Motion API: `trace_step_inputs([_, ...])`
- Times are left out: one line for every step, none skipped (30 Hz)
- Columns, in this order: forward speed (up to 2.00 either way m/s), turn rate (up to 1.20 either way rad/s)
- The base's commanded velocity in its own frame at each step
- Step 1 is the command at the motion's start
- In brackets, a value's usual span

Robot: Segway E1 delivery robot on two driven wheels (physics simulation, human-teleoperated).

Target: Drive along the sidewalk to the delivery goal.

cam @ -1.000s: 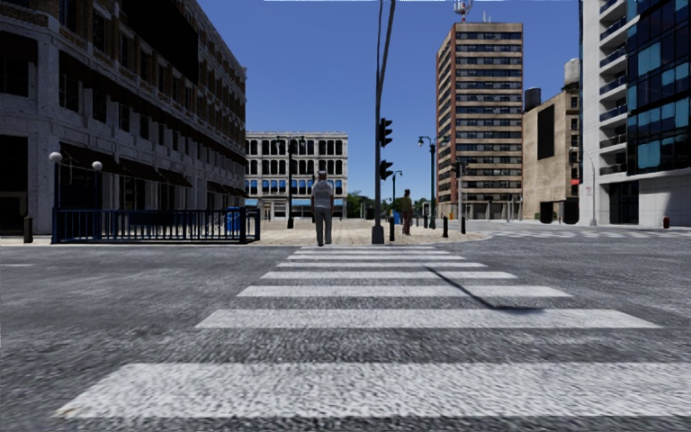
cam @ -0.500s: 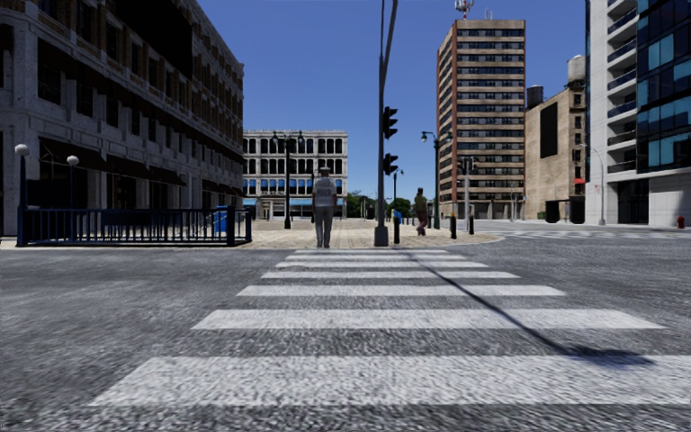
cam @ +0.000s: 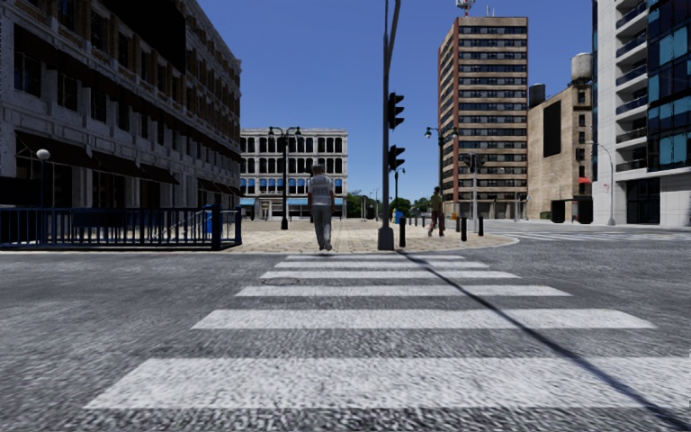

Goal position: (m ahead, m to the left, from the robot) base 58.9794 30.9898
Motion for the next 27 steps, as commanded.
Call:
trace_step_inputs([2.0, 0.0])
trace_step_inputs([2.0, 0.0])
trace_step_inputs([2.0, 0.0])
trace_step_inputs([2.0, 0.0])
trace_step_inputs([2.0, 0.0])
trace_step_inputs([2.0, 0.0])
trace_step_inputs([2.0, 0.0])
trace_step_inputs([2.0, 0.0])
trace_step_inputs([2.0, 0.0])
trace_step_inputs([2.0, 0.0])
trace_step_inputs([2.0, 0.0])
trace_step_inputs([2.0, 0.0])
trace_step_inputs([2.0, 0.0])
trace_step_inputs([2.0, 0.0])
trace_step_inputs([2.0, 0.0])
trace_step_inputs([2.0, 0.0])
trace_step_inputs([2.0, 0.0])
trace_step_inputs([2.0, 0.0])
trace_step_inputs([2.0, 0.0])
trace_step_inputs([2.0, 0.0])
trace_step_inputs([2.0, 0.0])
trace_step_inputs([2.0, 0.0])
trace_step_inputs([2.0, 0.0])
trace_step_inputs([2.0, 0.0])
trace_step_inputs([2.0, 0.0])
trace_step_inputs([2.0, 0.0])
trace_step_inputs([2.0, 0.0])
